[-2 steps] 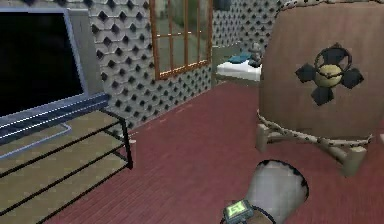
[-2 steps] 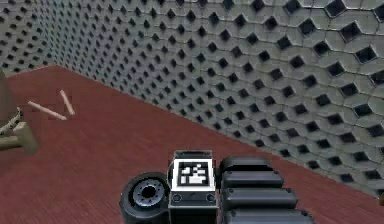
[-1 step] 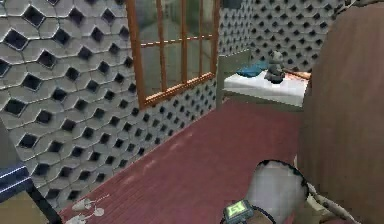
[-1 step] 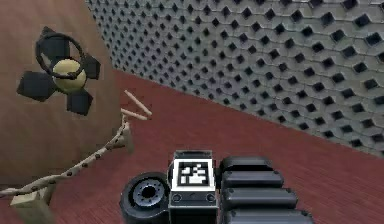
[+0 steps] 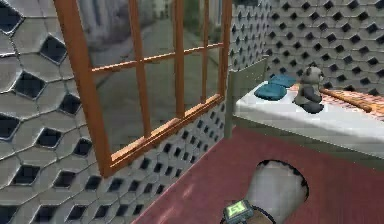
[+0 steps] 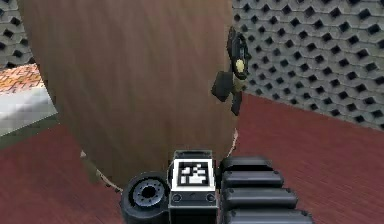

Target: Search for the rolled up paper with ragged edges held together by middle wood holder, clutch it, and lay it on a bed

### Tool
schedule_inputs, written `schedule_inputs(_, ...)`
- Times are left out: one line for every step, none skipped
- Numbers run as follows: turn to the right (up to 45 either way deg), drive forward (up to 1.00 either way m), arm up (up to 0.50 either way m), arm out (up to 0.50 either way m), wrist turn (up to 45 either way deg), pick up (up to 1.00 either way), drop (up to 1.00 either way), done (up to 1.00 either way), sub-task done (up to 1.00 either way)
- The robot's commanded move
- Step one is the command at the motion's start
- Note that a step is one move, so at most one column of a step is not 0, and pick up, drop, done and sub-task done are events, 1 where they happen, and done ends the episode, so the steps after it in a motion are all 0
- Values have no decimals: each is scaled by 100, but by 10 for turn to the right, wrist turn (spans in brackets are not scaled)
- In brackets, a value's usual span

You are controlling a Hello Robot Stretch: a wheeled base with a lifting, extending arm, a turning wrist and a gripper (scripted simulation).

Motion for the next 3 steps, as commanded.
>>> schedule_inputs(210, 0, 0, 0, 0, 0, 0, 0, 0)
schedule_inputs(0, 100, 0, 0, 0, 0, 0, 0, 0)
schedule_inputs(60, 0, 0, 0, 0, 0, 0, 0, 0)
